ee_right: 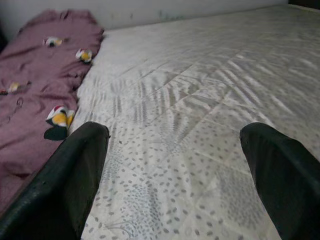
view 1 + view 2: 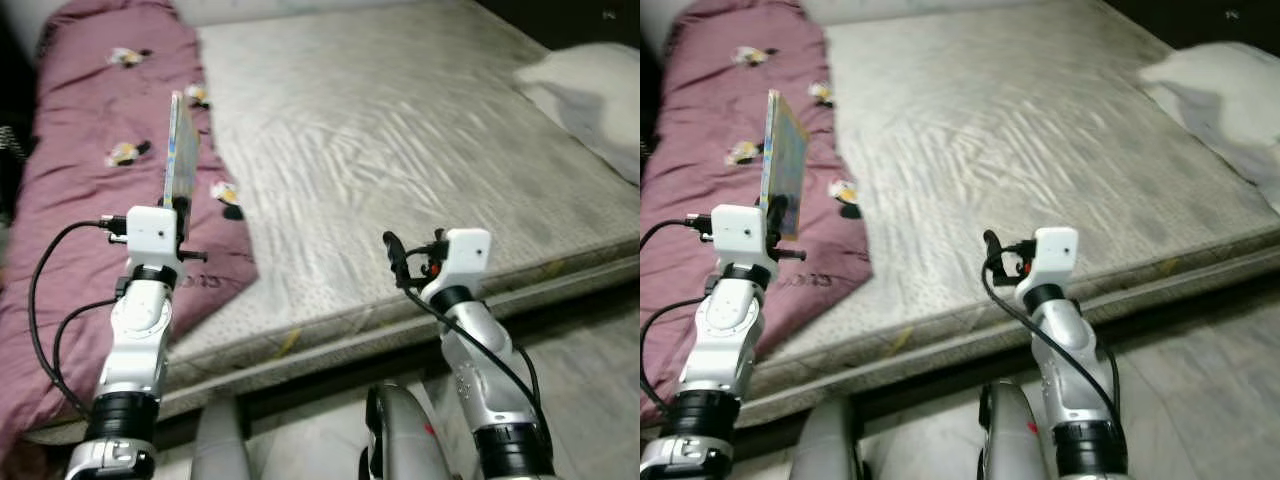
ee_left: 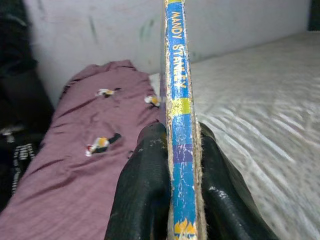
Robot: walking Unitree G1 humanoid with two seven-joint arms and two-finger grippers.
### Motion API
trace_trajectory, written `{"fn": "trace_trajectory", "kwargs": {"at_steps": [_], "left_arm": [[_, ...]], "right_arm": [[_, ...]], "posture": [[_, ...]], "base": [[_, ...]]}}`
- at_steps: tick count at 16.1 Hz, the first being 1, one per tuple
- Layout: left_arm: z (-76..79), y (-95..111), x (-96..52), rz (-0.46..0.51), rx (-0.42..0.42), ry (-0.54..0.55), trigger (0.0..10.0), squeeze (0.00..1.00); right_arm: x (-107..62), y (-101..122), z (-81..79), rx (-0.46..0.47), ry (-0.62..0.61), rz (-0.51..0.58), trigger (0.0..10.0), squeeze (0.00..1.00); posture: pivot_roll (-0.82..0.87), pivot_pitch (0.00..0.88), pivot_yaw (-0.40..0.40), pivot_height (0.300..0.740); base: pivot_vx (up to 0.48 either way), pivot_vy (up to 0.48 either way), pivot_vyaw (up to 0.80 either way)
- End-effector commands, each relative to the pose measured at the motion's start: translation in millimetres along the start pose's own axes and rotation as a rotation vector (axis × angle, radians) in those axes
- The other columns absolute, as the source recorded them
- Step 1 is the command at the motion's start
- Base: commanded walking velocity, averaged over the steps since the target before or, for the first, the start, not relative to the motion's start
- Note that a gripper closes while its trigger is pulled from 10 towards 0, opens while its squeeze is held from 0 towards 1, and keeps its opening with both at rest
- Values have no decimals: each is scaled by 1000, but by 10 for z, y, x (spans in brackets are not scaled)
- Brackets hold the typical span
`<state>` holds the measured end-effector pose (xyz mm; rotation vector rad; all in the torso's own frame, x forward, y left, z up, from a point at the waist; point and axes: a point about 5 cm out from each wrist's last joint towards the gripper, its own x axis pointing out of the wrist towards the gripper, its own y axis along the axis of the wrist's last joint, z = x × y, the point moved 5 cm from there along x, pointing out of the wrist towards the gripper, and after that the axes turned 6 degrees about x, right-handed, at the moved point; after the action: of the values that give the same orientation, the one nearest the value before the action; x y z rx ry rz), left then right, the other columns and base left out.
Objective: Clean up the room
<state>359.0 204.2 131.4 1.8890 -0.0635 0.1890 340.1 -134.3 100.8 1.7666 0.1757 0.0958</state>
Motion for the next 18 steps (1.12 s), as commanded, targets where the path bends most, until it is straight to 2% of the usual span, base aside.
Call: {"fn": "trace_trajectory", "kwargs": {"at_steps": [1,3,7,9,10,11,12,14,16,18], "left_arm": [[9,87,-6,26,0,10,10000,0],[79,67,-73,6,-16,7,10000,0],[146,19,-114,-30,-79,1,10000,0],[288,24,-111,-41,-81,-68,10000,0],[408,-78,-141,-88,-53,-116,10000,0],[438,-102,-152,-94,-57,-135,10000,0],[462,-116,-171,-98,-72,-151,10000,0],[448,-191,-200,-121,-36,-141,10000,0],[413,-311,-226,-185,-47,-92,10000,0],[447,-329,-256,-187,-37,-97,10000,0]], "right_arm": [[17,-3,-20,-3,-3,7,10000,0],[98,107,25,-3,-23,46,10000,0],[181,186,135,-11,-77,65,10000,0],[196,192,149,-22,-89,71,10000,0],[205,193,160,-26,-101,76,10000,0],[210,197,161,-27,-104,78,10000,0],[217,210,166,-28,-106,82,10000,0],[212,222,186,-39,-109,87,10000,0],[197,205,231,-49,-126,85,10000,0],[192,190,237,-69,-131,81,10000,0]], "posture": [[-18,0,11,659],[-9,0,6,679],[-6,0,-1,718],[-5,0,0,740],[-5,0,3,740],[-8,0,4,740],[-12,0,6,740],[-14,0,7,740],[-22,0,3,740],[-29,0,3,740]], "base": [[0,0,0],[0,0,0],[0,0,0],[0,0,0],[0,0,0],[0,0,0],[0,0,0],[0,0,0],[0,0,0],[0,0,0]]}}
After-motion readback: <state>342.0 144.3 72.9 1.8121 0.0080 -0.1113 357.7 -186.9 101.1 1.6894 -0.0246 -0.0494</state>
